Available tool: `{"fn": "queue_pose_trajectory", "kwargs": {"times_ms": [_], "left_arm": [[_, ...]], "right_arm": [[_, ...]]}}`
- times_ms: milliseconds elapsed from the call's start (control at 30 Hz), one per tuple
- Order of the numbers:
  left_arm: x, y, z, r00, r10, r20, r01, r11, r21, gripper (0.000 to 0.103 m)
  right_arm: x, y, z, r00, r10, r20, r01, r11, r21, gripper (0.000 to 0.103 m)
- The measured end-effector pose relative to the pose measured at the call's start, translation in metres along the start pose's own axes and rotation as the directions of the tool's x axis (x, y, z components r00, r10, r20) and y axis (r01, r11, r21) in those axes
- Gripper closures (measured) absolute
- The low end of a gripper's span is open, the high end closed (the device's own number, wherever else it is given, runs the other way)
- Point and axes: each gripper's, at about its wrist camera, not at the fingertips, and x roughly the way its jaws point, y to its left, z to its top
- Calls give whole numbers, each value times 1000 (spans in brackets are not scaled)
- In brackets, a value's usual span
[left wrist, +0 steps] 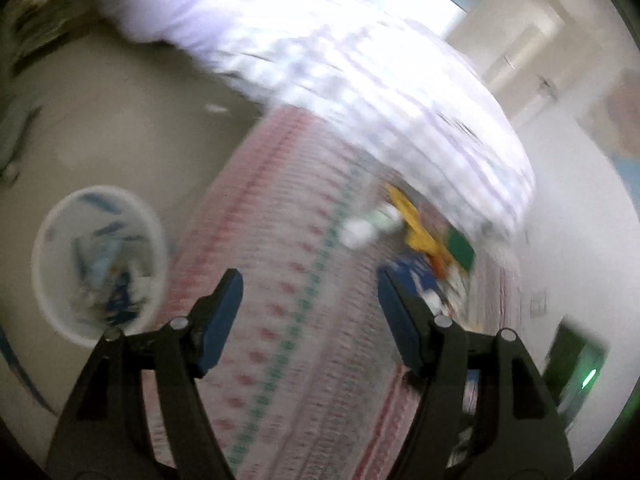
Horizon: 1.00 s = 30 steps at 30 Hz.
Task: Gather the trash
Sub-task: 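Move both open tools back over the trash on the bed, then grasp the white drink bottle with the left tool while the right tool grasps the yellow paper cup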
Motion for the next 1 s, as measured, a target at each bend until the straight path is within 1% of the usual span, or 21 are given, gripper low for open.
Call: {"fn": "queue_pose_trajectory", "kwargs": {"times_ms": [67,133,167,200,267,300,333,367,400,433,467,500,533,600,667,733,800,833,867,900,1000], "left_arm": [[11,-26,-9,1000,-13,-23,14,998,59,32],[22,-50,-16,997,-43,-57,49,993,108,32],[29,-61,-20,995,-57,-76,66,989,130,32],[36,-74,-24,994,-59,-93,73,985,154,32],[50,-95,-32,993,-35,-113,57,977,205,31],[57,-103,-36,992,-22,-122,50,973,227,31],[65,-111,-39,991,-12,-132,44,968,247,31],[74,-120,-44,990,-3,-144,41,963,265,31],[85,-129,-48,987,7,-161,39,959,282,31],[95,-137,-52,984,18,-177,36,954,297,31],[107,-144,-56,980,31,-195,32,950,312,30],[116,-149,-60,977,42,-207,27,947,321,30],[128,-153,-64,973,59,-224,19,943,331,30],[145,-159,-72,964,97,-247,-5,937,349,30],[160,-160,-79,956,133,-263,-30,932,362,31],[168,-159,-82,951,134,-280,-26,933,359,31],[172,-158,-82,950,128,-283,-21,936,353,32],[173,-158,-82,951,126,-282,-19,936,352,36],[173,-157,-83,951,125,-284,-18,936,353,53],[175,-157,-83,948,123,-292,-13,936,353,58],[174,-159,-83,952,116,-283,-10,937,350,60]], "right_arm": [[-24,-29,4,998,-41,37,40,998,38,30],[-50,-68,7,992,-98,77,90,990,106,27],[-61,-92,6,987,-132,94,116,981,158,26],[-67,-107,4,983,-150,102,127,971,201,26],[-71,-143,-7,981,-160,108,119,943,309,25],[-68,-165,-17,982,-164,96,117,919,377,25],[-64,-177,-21,982,-172,75,127,901,414,25],[-55,-193,-30,984,-179,25,146,870,471,25],[-51,-204,-37,987,-164,1,141,853,502,25],[-43,-213,-40,992,-121,-21,113,831,545,25],[-38,-220,-43,997,-72,-20,71,814,577,25],[-36,-222,-44,999,-50,-16,50,809,586,25],[-35,-225,-46,999,-42,-13,42,807,589,25],[-35,-227,-45,998,-57,-11,53,807,588,25],[-30,-228,-46,999,-42,-15,43,800,598,25],[-23,-229,-48,1000,-5,-21,17,786,618,25],[-19,-227,-50,999,16,-28,5,781,625,25],[-20,-226,-52,999,20,-28,2,782,623,25],[-22,-225,-52,999,20,-28,1,785,620,25],[-22,-224,-50,1000,17,-27,3,790,614,25],[-22,-221,-47,1000,0,-18,11,795,607,25]]}}
